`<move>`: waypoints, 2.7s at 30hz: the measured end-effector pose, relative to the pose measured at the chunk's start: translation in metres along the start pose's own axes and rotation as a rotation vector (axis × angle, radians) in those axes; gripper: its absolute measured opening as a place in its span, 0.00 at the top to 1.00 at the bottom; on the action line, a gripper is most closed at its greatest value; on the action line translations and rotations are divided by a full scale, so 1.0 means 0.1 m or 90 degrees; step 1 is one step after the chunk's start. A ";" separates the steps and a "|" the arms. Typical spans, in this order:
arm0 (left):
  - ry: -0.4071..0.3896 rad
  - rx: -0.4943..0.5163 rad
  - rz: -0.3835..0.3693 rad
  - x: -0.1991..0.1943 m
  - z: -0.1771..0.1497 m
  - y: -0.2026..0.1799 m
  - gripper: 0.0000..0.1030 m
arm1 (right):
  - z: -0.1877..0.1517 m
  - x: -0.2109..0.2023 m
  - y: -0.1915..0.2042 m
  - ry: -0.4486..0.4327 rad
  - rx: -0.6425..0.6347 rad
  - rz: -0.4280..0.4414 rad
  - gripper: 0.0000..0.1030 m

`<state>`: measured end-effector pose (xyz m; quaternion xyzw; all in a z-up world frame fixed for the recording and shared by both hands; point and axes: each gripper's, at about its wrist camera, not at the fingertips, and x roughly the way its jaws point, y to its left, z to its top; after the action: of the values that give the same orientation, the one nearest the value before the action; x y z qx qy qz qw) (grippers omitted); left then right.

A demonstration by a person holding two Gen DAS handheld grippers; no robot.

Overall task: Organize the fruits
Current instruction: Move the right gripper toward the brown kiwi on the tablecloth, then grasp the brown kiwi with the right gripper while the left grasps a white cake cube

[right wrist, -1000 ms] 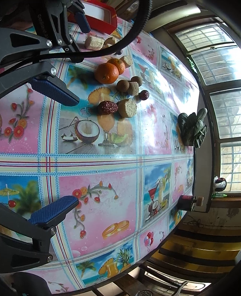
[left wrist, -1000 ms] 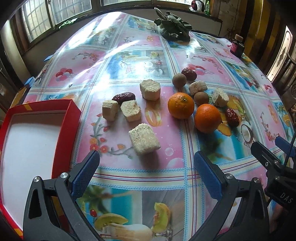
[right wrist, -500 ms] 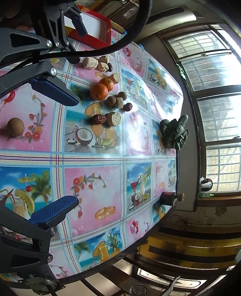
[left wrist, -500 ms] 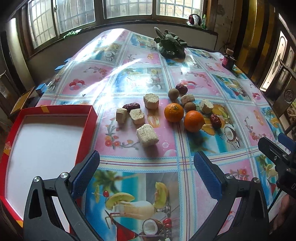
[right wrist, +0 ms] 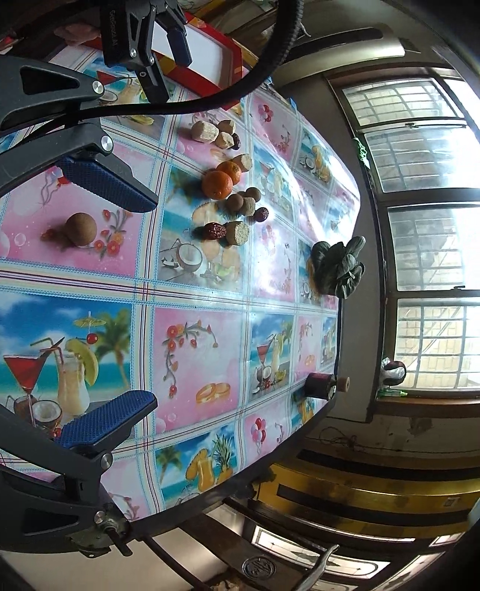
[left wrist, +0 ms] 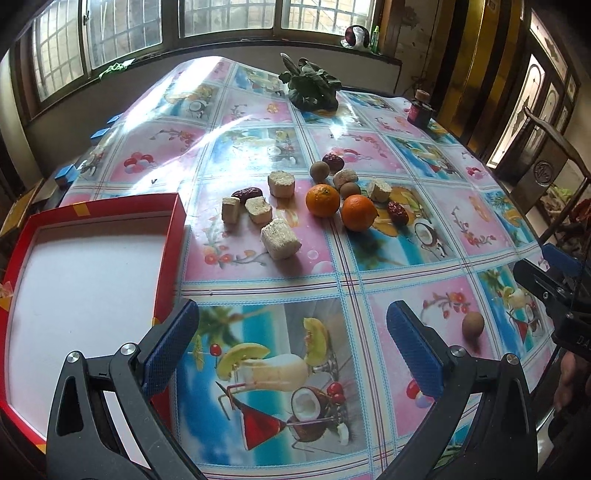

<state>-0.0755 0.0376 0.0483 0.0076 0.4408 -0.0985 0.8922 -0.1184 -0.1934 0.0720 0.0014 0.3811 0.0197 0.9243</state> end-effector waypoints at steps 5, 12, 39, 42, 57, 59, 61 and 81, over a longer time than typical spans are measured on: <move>0.008 -0.036 -0.004 0.06 0.08 0.11 0.01 | -0.06 -0.01 0.02 0.003 -0.004 0.013 0.06; 0.010 -0.059 0.024 0.15 0.21 0.16 0.01 | -0.11 0.04 0.07 0.017 -0.016 0.031 0.08; 0.034 -0.048 0.066 0.41 0.33 0.10 0.01 | -0.14 0.17 0.10 0.034 -0.026 0.056 0.08; 0.038 -0.048 0.069 0.45 0.35 0.11 0.01 | -0.17 0.15 0.10 0.035 -0.030 0.068 0.08; 0.071 -0.075 0.051 0.65 0.42 0.18 0.04 | -0.34 0.18 0.19 0.070 -0.046 0.149 0.17; 0.074 -0.084 0.042 0.67 0.44 0.20 0.13 | -0.34 0.19 0.18 0.070 -0.049 0.149 0.17; 0.082 -0.086 0.037 0.71 0.45 0.20 0.36 | -0.35 0.20 0.18 0.073 -0.050 0.156 0.21; 0.068 -0.081 0.014 0.41 0.35 0.33 0.73 | -0.36 0.34 0.47 0.085 -0.121 0.163 0.76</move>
<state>-0.0179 0.0600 0.0347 -0.0386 0.4929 -0.0598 0.8671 -0.1213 -0.1456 0.0233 -0.0390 0.4347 0.1729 0.8830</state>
